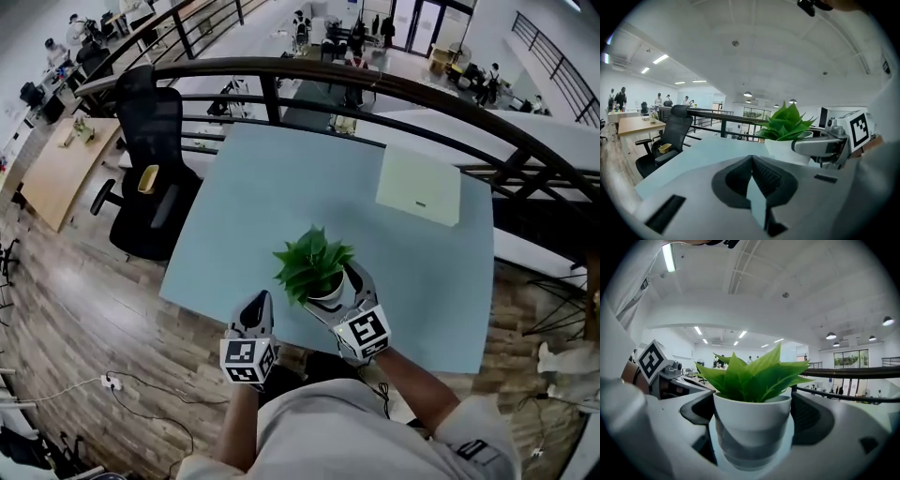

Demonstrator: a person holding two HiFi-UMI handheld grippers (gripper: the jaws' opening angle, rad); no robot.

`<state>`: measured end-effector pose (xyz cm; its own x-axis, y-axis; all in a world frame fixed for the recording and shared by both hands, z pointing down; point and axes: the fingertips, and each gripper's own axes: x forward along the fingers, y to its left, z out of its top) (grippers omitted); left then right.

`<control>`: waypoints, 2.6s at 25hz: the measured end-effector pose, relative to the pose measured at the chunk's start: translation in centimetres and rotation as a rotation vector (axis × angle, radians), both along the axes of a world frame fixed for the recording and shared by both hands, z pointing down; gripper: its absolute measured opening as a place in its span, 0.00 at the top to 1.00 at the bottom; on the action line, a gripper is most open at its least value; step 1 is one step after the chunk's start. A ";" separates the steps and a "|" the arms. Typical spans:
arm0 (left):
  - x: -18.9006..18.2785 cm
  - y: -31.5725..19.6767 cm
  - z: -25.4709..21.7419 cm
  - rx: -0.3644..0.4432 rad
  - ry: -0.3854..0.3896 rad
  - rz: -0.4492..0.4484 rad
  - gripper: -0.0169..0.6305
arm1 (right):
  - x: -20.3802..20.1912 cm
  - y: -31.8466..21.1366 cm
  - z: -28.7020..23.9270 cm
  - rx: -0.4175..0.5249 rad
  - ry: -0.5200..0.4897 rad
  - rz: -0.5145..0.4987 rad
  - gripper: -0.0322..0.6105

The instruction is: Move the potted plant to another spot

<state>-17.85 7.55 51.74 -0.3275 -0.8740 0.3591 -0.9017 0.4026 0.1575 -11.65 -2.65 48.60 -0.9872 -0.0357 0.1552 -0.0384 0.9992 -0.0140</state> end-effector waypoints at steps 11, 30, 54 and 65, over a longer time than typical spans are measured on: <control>-1.4 4.2 -2.1 0.046 0.002 0.161 0.95 | 0.8 4.0 -0.7 -0.078 0.014 0.211 0.17; -7.7 7.4 1.0 0.010 0.035 0.309 0.95 | -4.0 7.7 1.4 -0.090 0.045 0.373 0.17; -19.1 -8.4 10.1 -0.196 0.135 0.191 0.95 | -18.5 -14.3 11.7 -0.188 0.161 0.331 0.17; -19.3 -10.1 13.6 -0.257 0.165 0.170 0.95 | -21.8 -17.7 15.6 -0.192 0.176 0.323 0.17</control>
<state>-37.17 -2.52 65.32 -0.1041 -0.7852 0.6105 -0.9300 0.2944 0.2201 -33.49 -20.30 64.18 -0.8879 -0.2935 0.3543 -0.3679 0.9153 -0.1638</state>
